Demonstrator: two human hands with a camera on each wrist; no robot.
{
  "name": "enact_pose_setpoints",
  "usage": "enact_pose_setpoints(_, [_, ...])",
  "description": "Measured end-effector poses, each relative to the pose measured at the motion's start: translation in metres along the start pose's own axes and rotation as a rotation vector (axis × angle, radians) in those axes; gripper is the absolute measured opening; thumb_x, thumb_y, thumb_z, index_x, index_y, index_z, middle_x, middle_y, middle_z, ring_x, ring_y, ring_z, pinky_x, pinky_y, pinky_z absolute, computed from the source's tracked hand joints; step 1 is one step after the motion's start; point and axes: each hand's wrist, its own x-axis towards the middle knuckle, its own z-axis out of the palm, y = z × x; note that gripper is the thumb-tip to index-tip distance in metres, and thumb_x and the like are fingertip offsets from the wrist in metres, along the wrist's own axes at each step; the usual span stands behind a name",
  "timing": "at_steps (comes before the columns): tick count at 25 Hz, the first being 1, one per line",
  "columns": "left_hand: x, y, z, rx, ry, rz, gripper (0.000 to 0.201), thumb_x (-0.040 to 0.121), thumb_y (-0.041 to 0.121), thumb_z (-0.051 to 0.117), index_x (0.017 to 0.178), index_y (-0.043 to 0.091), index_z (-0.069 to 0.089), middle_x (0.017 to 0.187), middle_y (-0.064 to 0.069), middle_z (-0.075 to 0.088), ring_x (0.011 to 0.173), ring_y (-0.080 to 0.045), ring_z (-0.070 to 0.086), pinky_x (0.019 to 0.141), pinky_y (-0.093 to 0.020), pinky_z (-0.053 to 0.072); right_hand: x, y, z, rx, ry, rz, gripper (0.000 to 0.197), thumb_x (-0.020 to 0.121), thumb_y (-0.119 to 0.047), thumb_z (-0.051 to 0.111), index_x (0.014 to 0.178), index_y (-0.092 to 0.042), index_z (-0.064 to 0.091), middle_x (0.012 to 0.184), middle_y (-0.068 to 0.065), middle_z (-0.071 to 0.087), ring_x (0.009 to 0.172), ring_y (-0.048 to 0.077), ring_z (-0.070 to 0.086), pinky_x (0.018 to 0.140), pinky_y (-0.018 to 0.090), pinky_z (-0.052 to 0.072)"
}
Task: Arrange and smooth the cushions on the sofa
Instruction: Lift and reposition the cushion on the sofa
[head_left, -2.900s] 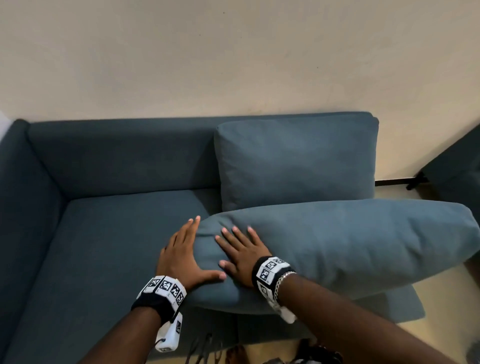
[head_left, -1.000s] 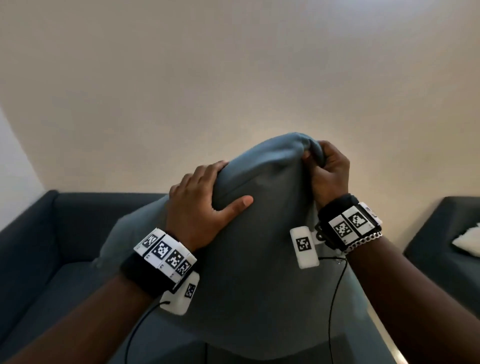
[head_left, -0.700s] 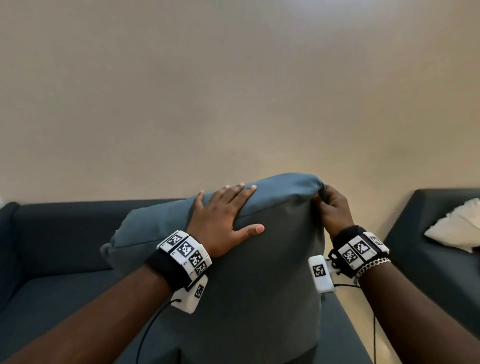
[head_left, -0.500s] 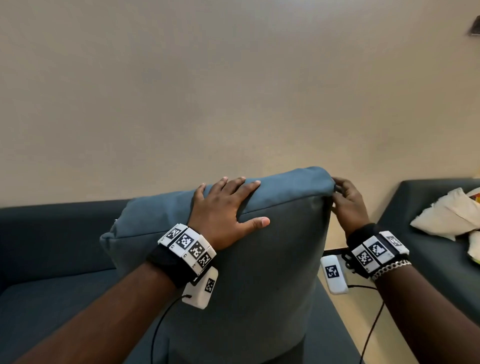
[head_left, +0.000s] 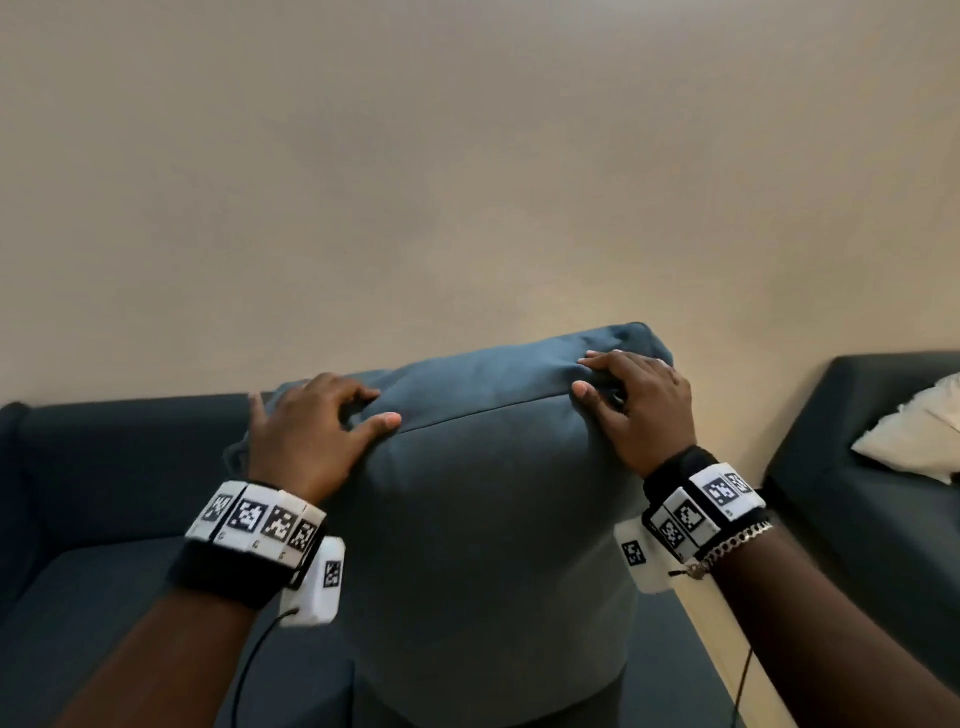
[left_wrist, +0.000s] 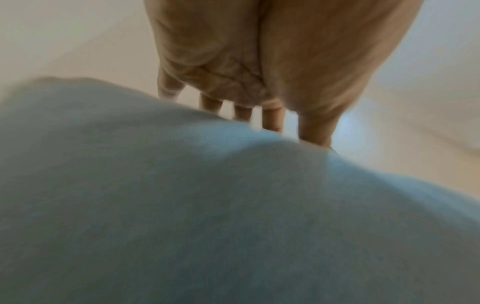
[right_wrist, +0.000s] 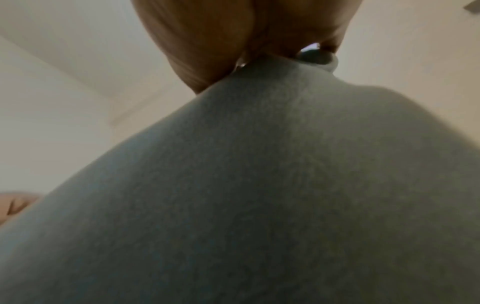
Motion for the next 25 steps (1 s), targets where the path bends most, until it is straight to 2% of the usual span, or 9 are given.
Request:
enact_pose_setpoints(3, [-0.018, -0.022, 0.019, -0.065, 0.154, -0.001, 0.025, 0.092, 0.044, 0.067, 0.077, 0.026, 0.058, 0.089, 0.006, 0.068, 0.094, -0.029, 0.064, 0.098, -0.051, 0.038, 0.0, -0.016, 0.009, -0.009, 0.098, -0.01, 0.017, 0.091, -0.047, 0.068, 0.093, -0.031, 0.072, 0.094, -0.013, 0.072, 0.099, 0.023, 0.068, 0.095, 0.05, 0.043])
enact_pose_setpoints(7, [-0.002, -0.02, 0.017, -0.153, 0.282, 0.039, 0.025, 0.1, 0.033, 0.053, 0.079, 0.02, 0.052, 0.081, -0.003, 0.062, 0.084, -0.034, 0.06, 0.081, -0.047, 0.039, 0.001, -0.04, 0.009, 0.063, 0.164, 0.03, 0.017, 0.091, -0.043, 0.067, 0.085, -0.027, 0.067, 0.077, -0.017, 0.054, 0.085, 0.025, 0.065, 0.089, 0.051, 0.048])
enact_pose_setpoints(11, [0.032, -0.005, -0.009, -0.278, 0.326, 0.211, 0.024, 0.096, 0.026, 0.05, 0.077, 0.013, 0.055, 0.078, 0.003, 0.05, 0.075, -0.028, 0.052, 0.073, -0.047, 0.049, 0.018, -0.046, -0.013, 0.314, 0.28, 0.144, 0.011, 0.09, -0.036, 0.066, 0.085, -0.027, 0.065, 0.081, -0.011, 0.064, 0.082, 0.02, 0.063, 0.079, 0.044, 0.053])
enact_pose_setpoints(14, [0.049, 0.013, -0.021, -0.315, 0.362, 0.328, 0.024, 0.097, 0.024, 0.052, 0.078, 0.01, 0.056, 0.079, 0.003, 0.049, 0.074, -0.02, 0.046, 0.07, -0.042, 0.045, 0.027, -0.036, -0.029, 0.358, 0.344, 0.113, 0.013, 0.091, -0.034, 0.066, 0.086, -0.022, 0.066, 0.083, -0.007, 0.065, 0.079, 0.016, 0.061, 0.076, 0.035, 0.05])
enact_pose_setpoints(16, [0.056, 0.023, -0.021, -0.302, 0.249, 0.331, 0.021, 0.1, 0.024, 0.054, 0.081, 0.016, 0.055, 0.084, 0.003, 0.051, 0.079, -0.02, 0.048, 0.078, -0.044, 0.045, 0.022, -0.02, -0.028, 0.313, 0.315, 0.148, 0.014, 0.092, -0.034, 0.065, 0.087, -0.021, 0.065, 0.086, -0.004, 0.066, 0.08, 0.018, 0.061, 0.076, 0.034, 0.049])
enact_pose_setpoints(18, [0.053, 0.036, -0.009, -0.169, -0.019, 0.236, 0.016, 0.104, 0.029, 0.055, 0.09, 0.021, 0.059, 0.095, 0.006, 0.053, 0.092, -0.02, 0.051, 0.09, -0.045, 0.038, 0.006, 0.002, -0.02, 0.149, 0.196, 0.2, 0.016, 0.096, -0.036, 0.063, 0.087, -0.023, 0.061, 0.086, -0.002, 0.065, 0.082, 0.025, 0.062, 0.076, 0.039, 0.05])
enact_pose_setpoints(20, [0.045, 0.047, 0.013, -0.055, -0.17, 0.208, 0.011, 0.103, 0.037, 0.055, 0.1, 0.028, 0.06, 0.107, 0.007, 0.053, 0.109, -0.02, 0.054, 0.094, -0.043, 0.031, -0.011, 0.025, -0.015, -0.046, 0.052, 0.227, 0.023, 0.098, -0.044, 0.054, 0.084, -0.025, 0.058, 0.082, -0.002, 0.062, 0.081, 0.03, 0.062, 0.077, 0.044, 0.051])
enact_pose_setpoints(23, [0.036, 0.058, 0.046, 0.038, -0.14, 0.292, 0.025, 0.105, 0.041, 0.046, 0.129, 0.037, 0.048, 0.14, 0.008, 0.043, 0.141, -0.023, 0.037, 0.11, -0.049, 0.024, -0.007, 0.039, -0.03, -0.107, -0.022, 0.275, 0.039, 0.093, -0.06, 0.039, 0.085, -0.029, 0.059, 0.086, -0.001, 0.065, 0.086, 0.03, 0.063, 0.084, 0.05, 0.053])
enact_pose_setpoints(25, [0.037, 0.062, 0.056, 0.112, -0.126, 0.306, 0.04, 0.108, 0.044, 0.031, 0.146, 0.038, 0.035, 0.162, 0.009, 0.029, 0.157, -0.024, 0.013, 0.122, -0.054, 0.004, 0.014, 0.035, -0.055, -0.092, -0.031, 0.213, 0.053, 0.091, -0.068, 0.038, 0.099, -0.026, 0.07, 0.106, 0.007, 0.071, 0.105, 0.033, 0.064, 0.098, 0.048, 0.05])
